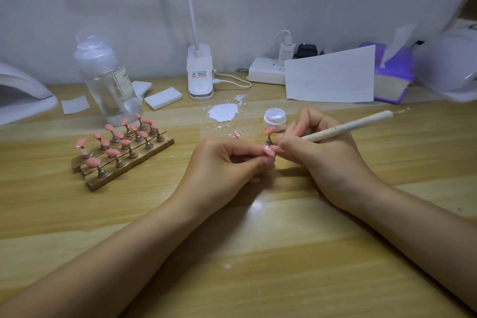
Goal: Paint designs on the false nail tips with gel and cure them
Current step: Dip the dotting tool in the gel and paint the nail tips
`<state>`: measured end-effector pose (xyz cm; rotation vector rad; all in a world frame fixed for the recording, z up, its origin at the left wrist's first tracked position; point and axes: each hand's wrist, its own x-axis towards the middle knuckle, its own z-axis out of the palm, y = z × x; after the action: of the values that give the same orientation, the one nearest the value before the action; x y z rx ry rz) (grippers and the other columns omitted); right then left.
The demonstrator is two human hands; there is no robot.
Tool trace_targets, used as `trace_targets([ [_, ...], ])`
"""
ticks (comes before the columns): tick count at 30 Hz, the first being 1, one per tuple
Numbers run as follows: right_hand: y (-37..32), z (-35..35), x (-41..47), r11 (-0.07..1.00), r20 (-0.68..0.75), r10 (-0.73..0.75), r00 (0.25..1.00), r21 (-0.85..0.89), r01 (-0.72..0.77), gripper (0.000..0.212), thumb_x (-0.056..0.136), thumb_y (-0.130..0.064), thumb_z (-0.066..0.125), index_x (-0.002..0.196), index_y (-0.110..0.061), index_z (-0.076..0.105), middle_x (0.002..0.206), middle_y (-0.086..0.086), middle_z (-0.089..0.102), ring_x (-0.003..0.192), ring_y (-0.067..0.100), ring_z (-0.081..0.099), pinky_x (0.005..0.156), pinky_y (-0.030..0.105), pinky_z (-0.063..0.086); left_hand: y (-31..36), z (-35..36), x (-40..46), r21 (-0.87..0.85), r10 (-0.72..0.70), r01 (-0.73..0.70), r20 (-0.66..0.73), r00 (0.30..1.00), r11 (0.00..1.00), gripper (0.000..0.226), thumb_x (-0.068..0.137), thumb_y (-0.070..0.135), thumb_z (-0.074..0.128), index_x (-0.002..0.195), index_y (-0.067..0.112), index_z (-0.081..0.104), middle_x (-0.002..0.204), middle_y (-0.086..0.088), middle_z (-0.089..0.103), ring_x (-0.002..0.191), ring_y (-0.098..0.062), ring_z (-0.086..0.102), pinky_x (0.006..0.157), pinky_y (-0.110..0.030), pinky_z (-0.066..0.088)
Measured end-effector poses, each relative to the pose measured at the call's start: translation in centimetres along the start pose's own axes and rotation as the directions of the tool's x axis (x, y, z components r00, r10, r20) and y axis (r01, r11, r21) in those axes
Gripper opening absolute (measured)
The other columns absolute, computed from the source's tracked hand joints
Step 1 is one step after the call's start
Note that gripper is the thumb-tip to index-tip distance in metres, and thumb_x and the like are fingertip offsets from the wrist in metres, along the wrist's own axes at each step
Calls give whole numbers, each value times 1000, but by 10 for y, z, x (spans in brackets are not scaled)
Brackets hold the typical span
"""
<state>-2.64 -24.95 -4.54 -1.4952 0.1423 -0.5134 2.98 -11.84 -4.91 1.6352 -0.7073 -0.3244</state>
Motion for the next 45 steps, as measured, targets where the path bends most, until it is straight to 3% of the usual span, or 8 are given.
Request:
trace_targets([
  [6,2,-1,1,1000,-1,-15,1000,-3,15,49,77,8,61,42,-21,41,60,16,46,73,22,54,67,34,43,2,1,-1,10,10,-10,11,1000,1000,21,74,3,71,69,24,73,63,10,70,60,4,63,53,-8,47],
  [14,0,1,2,999,-1,24,1000,44,-24,51,77,11,57,43,-21,38,70,21,45,70,21,53,53,23,46,1,1,0,36,15,-16,27,1000,999,22,73,3,71,67,24,72,63,11,70,59,4,62,54,-8,47],
  [16,-1,2,1,998,-4,31,1000,55,-31,50,78,12,56,43,-20,38,66,31,42,65,17,54,51,20,48,0,1,1,48,20,-21,29,999,999,21,73,2,71,68,23,72,64,11,70,59,3,62,55,-8,47],
  [18,-2,2,1,999,1,32,999,40,-32,50,77,12,56,43,-20,38,71,43,41,64,15,56,51,21,46,0,0,1,57,22,-23,26,999,998,21,73,2,71,68,22,72,64,11,70,57,3,62,55,-8,47],
  [22,0,1,1,999,32,31,999,26,-32,51,75,13,56,40,-20,39,69,21,48,73,4,63,53,22,46,0,0,1,79,27,-29,29,999,996,23,73,1,71,67,24,72,64,11,70,57,2,62,55,-8,47],
  [32,3,0,3,999,13,36,999,31,-37,50,74,12,56,40,-20,39,55,10,46,69,3,63,55,23,48,-2,-1,1,103,36,-39,32,999,994,25,74,1,71,69,25,73,71,7,72,64,-6,66,60,-12,51],
  [37,2,1,3,1000,22,25,999,-2,-25,47,74,12,57,44,-18,38,70,24,52,67,2,62,57,22,45,-2,-1,1,105,36,-39,31,999,994,24,73,2,71,69,25,73,70,6,72,64,-5,66,60,-12,51],
  [45,3,1,3,1000,17,27,999,4,-27,44,74,12,57,45,-16,38,70,24,52,69,3,62,61,25,46,-2,0,1,92,33,-36,32,999,995,24,74,0,70,69,23,72,69,7,72,63,-3,65,58,-11,50],
])
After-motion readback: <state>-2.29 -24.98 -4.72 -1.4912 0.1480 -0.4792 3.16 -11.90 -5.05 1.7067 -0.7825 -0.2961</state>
